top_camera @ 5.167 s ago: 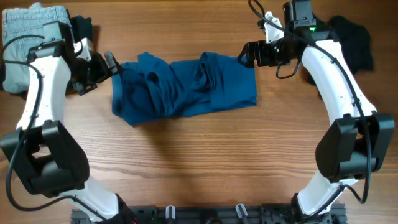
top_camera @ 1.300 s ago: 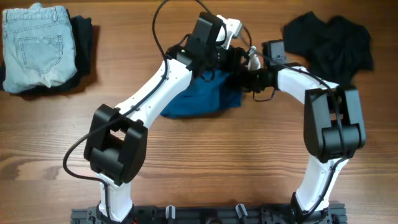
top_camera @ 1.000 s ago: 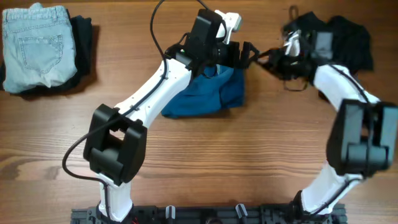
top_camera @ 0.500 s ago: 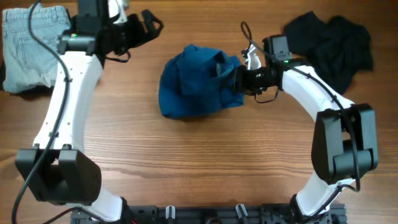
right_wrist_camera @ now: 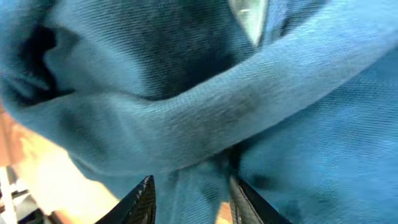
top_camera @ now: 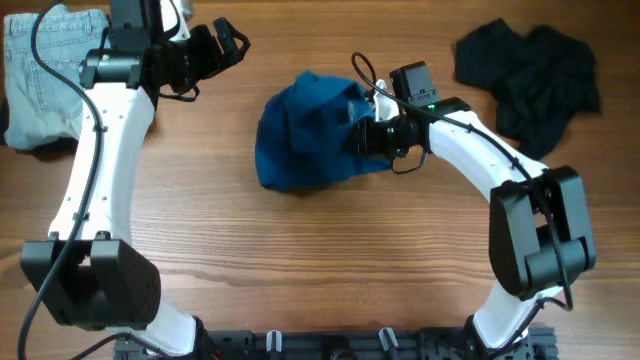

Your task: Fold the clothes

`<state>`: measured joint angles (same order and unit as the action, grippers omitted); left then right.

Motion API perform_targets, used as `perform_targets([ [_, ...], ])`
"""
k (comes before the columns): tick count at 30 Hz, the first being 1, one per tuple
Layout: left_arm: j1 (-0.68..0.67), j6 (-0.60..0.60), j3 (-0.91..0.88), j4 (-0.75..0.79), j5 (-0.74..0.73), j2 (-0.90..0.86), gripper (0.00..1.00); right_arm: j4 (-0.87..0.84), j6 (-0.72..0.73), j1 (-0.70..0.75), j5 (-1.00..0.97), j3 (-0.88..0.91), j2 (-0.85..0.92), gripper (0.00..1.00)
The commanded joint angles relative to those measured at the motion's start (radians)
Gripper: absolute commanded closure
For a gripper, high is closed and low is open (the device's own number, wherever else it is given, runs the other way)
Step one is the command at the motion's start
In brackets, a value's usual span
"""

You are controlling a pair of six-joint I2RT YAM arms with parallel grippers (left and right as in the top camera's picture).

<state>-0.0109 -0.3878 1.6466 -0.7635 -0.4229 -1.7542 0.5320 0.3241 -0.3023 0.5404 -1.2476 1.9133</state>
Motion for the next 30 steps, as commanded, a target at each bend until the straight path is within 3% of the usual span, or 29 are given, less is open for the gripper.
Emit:
perform_targets([
  [1, 0.002, 0.014, 0.003, -0.006, 0.002, 0.003, 0.00, -0.001, -0.008, -0.005, -0.047, 0.013, 0.047, 0.61],
  [3, 0.002, 0.014, 0.003, -0.008, 0.002, 0.003, 0.00, -0.002, -0.007, -0.012, -0.046, 0.013, 0.068, 0.65],
  [4, 0.002, 0.014, 0.003, -0.012, 0.002, 0.003, 0.00, -0.004, -0.007, -0.017, -0.035, 0.013, 0.077, 0.73],
  [7, 0.002, 0.014, 0.003, -0.016, 0.002, 0.003, 0.00, -0.022, -0.006, -0.018, 0.001, 0.012, 0.076, 0.84],
  [11, 0.002, 0.014, 0.003, -0.016, 0.002, 0.003, 0.00, -0.039, -0.011, -0.018, 0.061, 0.012, 0.076, 0.84],
  [15, 0.002, 0.017, 0.003, -0.016, 0.002, 0.003, 0.00, -0.038, -0.018, -0.018, 0.113, 0.012, 0.076, 0.71],
  [19, 0.002, 0.017, 0.003, -0.016, 0.002, 0.003, 0.00, -0.023, -0.036, -0.018, 0.165, 0.012, 0.076, 0.71],
  [21, 0.002, 0.017, 0.003, -0.016, 0.002, 0.003, 0.00, -0.014, -0.037, -0.018, 0.165, 0.012, 0.076, 0.77],
  [24, 0.002, 0.017, 0.003, -0.016, 0.002, 0.003, 0.00, -0.018, -0.038, -0.018, 0.164, 0.012, 0.076, 0.96],
  [30, 0.002, 0.017, 0.003, -0.016, 0.002, 0.003, 0.00, -0.018, -0.038, 0.013, 0.122, -0.005, 0.051, 0.96],
])
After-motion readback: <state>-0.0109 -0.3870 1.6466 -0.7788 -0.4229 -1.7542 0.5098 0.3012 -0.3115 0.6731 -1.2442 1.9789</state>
